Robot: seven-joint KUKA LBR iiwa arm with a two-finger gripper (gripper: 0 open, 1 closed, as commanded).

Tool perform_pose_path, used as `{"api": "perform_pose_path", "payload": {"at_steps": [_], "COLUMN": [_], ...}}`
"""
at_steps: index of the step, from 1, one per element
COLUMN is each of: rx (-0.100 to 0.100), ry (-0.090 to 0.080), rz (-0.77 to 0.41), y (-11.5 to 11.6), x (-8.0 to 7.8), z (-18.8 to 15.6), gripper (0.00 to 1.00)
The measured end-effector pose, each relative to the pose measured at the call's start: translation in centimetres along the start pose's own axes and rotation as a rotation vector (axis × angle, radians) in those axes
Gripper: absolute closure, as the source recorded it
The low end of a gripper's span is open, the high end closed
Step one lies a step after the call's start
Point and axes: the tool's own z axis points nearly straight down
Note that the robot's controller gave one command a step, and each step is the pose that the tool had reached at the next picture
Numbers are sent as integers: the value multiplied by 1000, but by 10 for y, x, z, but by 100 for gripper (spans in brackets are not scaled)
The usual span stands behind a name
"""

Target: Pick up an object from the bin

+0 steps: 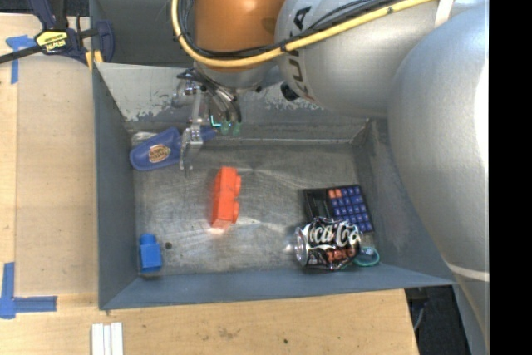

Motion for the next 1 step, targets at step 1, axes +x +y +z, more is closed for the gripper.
{"api": "perform_pose_path", "payload": {"at_steps": [1], "rx": [-2], "ry": [-8], "rz": [3], "y": [-1], "x": [-2], "z": [-5], "gripper": [0]}}
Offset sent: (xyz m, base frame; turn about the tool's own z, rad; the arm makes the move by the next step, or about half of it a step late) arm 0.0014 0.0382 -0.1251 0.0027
